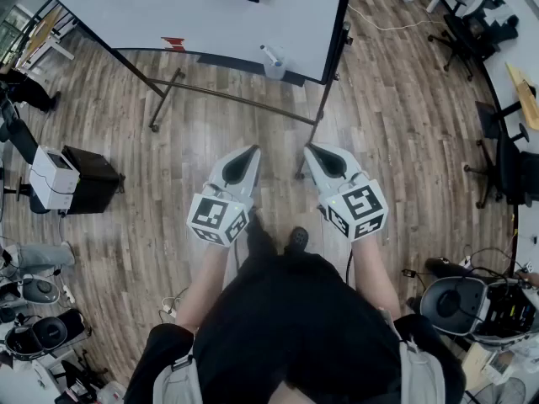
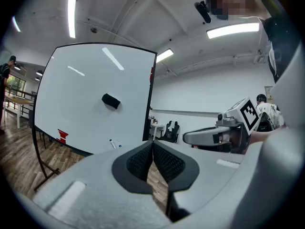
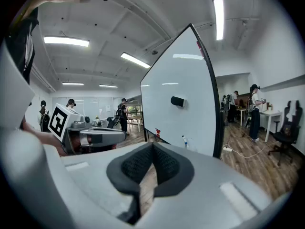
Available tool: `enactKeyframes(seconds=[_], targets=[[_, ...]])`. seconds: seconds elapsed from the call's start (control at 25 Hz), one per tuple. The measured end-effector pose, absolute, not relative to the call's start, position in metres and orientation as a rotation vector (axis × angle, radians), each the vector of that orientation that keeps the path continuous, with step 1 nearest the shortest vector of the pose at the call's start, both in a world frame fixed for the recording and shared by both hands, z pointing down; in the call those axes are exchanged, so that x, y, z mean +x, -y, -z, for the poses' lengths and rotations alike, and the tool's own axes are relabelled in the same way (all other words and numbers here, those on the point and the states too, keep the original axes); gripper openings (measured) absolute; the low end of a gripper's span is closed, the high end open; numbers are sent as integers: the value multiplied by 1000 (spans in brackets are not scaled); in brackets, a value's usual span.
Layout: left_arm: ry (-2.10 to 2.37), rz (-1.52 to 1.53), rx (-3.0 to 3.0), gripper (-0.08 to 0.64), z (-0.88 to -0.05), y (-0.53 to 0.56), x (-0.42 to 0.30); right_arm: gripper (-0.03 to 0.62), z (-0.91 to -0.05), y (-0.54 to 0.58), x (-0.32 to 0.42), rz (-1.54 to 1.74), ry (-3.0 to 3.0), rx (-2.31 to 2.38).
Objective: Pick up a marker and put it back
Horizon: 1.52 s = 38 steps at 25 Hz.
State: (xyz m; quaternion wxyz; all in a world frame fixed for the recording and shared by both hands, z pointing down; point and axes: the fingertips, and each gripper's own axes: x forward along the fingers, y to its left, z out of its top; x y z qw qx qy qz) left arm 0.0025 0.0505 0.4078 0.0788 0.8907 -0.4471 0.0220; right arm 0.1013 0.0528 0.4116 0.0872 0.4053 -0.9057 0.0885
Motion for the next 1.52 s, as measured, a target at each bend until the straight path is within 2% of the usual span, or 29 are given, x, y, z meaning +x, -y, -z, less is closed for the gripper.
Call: enactKeyframes(seconds=[0.96, 1.52], targets=[[1398, -61, 2609, 12, -419, -115, 4, 3, -423, -115, 102, -291, 2733, 1152], [1343, 11, 2675, 12, -404, -11, -47, 3, -415, -19, 56, -315, 2652, 1245]])
